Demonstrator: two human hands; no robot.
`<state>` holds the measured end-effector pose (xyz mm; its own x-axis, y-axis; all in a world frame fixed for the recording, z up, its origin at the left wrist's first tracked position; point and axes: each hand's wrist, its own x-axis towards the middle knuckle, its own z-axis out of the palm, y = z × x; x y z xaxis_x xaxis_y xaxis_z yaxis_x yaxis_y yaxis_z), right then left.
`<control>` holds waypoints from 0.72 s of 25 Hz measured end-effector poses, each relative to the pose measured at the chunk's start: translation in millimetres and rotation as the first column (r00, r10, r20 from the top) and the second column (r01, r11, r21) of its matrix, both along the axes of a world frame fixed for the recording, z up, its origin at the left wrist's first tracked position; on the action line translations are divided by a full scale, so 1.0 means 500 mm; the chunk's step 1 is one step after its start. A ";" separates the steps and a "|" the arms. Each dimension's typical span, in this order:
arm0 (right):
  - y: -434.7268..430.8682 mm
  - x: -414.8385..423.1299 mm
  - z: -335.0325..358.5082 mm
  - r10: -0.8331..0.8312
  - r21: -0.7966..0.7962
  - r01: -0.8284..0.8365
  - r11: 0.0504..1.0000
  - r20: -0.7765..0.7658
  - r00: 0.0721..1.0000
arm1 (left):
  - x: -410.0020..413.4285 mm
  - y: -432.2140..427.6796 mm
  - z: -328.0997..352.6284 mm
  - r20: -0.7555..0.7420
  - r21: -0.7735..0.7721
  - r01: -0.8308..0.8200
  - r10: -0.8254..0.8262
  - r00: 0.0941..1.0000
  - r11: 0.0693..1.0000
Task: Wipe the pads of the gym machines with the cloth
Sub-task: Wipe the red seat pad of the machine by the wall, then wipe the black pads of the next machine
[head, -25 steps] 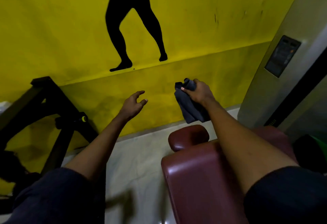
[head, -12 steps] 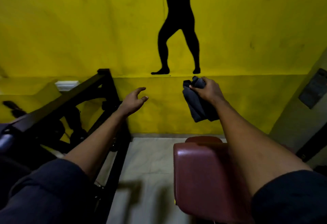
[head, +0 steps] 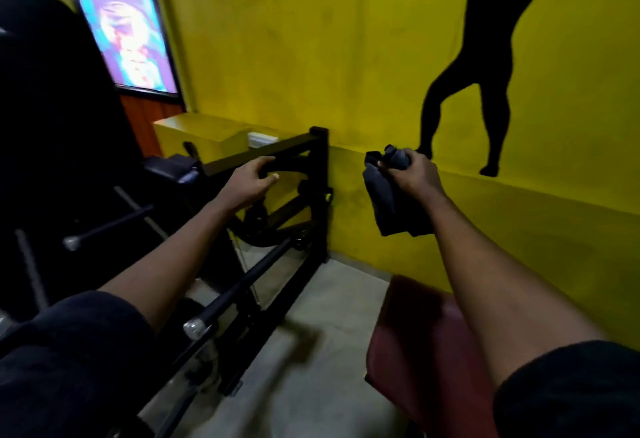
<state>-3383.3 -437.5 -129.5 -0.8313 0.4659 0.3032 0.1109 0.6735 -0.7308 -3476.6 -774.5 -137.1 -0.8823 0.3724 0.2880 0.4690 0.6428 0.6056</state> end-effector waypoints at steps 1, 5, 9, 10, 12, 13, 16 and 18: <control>-0.033 -0.010 0.006 0.029 0.011 -0.029 1.000 0.004 1.000 | 0.017 -0.048 0.007 0.003 -0.008 -0.050 0.050 0.999 0.999; -0.175 -0.045 0.027 0.141 0.034 -0.141 0.989 0.015 0.990 | 0.087 -0.236 0.040 -0.011 -0.040 -0.173 0.172 0.985 0.984; -0.347 -0.062 0.049 0.275 0.036 -0.275 0.961 -0.004 0.961 | 0.169 -0.428 0.053 -0.027 -0.021 -0.312 0.312 0.950 0.950; -0.385 -0.062 0.052 0.307 0.040 -0.306 0.951 -0.012 0.952 | 0.189 -0.470 0.052 -0.028 -0.010 -0.337 0.336 0.941 0.942; -0.462 -0.055 0.058 0.361 0.061 -0.359 0.931 -0.026 0.932 | 0.226 -0.551 0.048 -0.033 -0.005 -0.372 0.372 0.928 0.928; -0.501 -0.051 0.060 0.386 0.071 -0.383 0.921 -0.031 0.922 | 0.243 -0.589 0.044 -0.034 -0.011 -0.384 0.384 0.923 0.923; -0.601 -0.043 0.055 0.419 0.076 -0.416 0.906 -0.029 0.908 | 0.264 -0.675 0.024 -0.046 -0.013 -0.423 0.422 0.905 0.906; -0.647 -0.053 0.045 0.431 0.087 -0.429 0.899 -0.012 0.902 | 0.261 -0.702 0.016 -0.039 0.004 -0.439 0.438 0.898 0.899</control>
<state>-3409.9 -761.1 -107.1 -0.9349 0.0386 0.3528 -0.2240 0.7068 -0.6710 -3346.0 -1125.3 -129.1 -0.9449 -0.0482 0.3237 0.1615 0.7915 0.5894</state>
